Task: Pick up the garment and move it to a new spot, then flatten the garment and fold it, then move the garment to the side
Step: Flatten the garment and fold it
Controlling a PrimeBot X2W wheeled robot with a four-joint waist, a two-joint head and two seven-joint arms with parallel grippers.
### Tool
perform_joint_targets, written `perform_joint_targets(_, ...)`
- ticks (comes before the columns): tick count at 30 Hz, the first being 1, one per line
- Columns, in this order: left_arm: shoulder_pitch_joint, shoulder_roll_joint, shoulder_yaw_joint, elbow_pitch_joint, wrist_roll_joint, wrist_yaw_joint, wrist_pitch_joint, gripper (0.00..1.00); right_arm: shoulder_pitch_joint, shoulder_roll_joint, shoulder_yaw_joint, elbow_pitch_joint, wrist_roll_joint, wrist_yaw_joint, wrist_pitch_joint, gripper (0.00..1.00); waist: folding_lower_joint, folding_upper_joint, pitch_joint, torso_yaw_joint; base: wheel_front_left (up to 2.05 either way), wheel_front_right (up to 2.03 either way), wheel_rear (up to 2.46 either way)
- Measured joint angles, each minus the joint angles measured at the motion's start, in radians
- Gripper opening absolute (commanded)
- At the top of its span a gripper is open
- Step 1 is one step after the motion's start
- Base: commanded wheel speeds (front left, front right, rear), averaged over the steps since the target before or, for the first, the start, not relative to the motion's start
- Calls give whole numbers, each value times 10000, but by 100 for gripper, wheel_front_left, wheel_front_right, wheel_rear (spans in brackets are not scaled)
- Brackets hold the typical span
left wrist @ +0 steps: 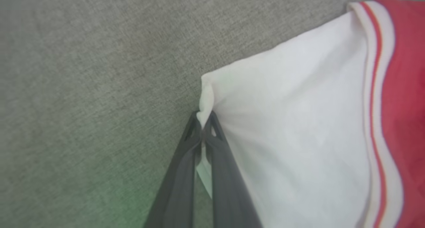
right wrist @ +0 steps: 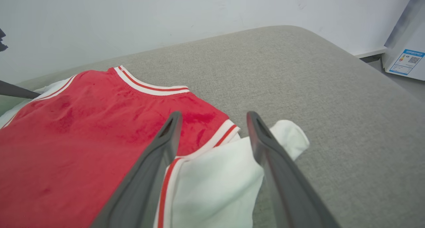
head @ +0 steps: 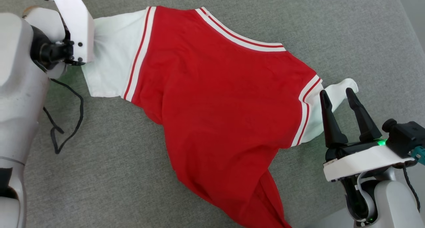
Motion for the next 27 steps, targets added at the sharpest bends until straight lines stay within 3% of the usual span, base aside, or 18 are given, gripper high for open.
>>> perform_joint_targets(9, 715, -280, -196, -159, 476, 180, -2228, 0, -8, -244, -625, 79, 109, 0, 512, 100, 1, 0, -591, 657, 0, 0, 0)
perform_joint_targets(16, 2089, -403, 238, -1041, 437, 803, -4669, 0, 178, -477, -1755, 263, 399, 0, 1498, 100, 1, 0, -1484, 1574, 0, 0, 0)
perform_joint_targets(21, 3522, -215, 566, -2142, 226, 1317, -5582, 0, 248, -548, -2817, 744, 660, 0, 2604, 100, 1, 0, -2148, 2244, 0, 0, 0)
perform_joint_targets(27, 5099, -50, 681, -3985, 59, 1948, -5887, 0, -455, -1181, -3816, 1918, 1204, -2, 4759, 100, 1, 0, -2584, 3005, 0, 0, 0)
